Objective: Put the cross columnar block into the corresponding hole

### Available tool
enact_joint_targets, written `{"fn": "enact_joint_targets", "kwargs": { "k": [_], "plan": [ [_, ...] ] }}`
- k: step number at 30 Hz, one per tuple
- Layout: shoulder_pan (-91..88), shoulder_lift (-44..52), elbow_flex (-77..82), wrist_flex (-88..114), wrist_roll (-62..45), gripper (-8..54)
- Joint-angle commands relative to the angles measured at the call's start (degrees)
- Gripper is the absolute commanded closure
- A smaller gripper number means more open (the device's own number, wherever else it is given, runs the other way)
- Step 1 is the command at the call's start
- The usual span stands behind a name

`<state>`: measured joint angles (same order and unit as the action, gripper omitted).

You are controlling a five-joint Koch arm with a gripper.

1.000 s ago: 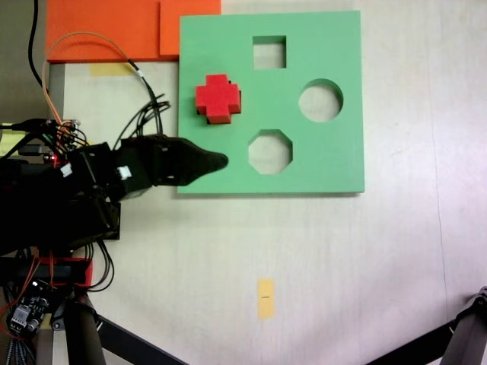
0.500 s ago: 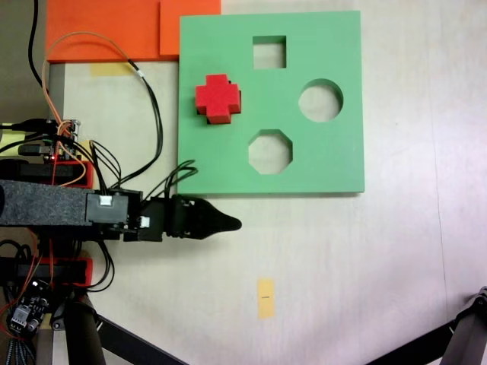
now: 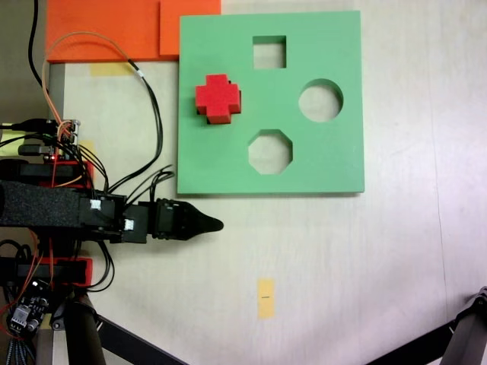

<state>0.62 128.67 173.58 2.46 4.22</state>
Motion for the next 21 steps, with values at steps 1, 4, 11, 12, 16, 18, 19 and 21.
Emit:
{"fn": "enact_joint_targets", "kwargs": {
  "k": [1, 4, 11, 12, 16, 18, 19, 21],
  "plan": [
    [1.1, 4.4, 4.7, 0.6, 0.1, 13.2],
    [1.3, 4.4, 4.7, 0.6, 0.3, 11.7],
    [1.3, 4.4, 4.7, 0.6, 0.3, 11.7],
    [1.3, 4.4, 4.7, 0.6, 0.3, 11.7],
    [1.3, 4.4, 4.7, 0.6, 0.3, 11.7],
    [1.3, 4.4, 4.7, 0.6, 0.3, 11.7],
    [1.4, 4.4, 4.7, 0.6, 0.3, 11.7],
    [1.4, 4.4, 4.7, 0.6, 0.3, 11.7]
  ]
}}
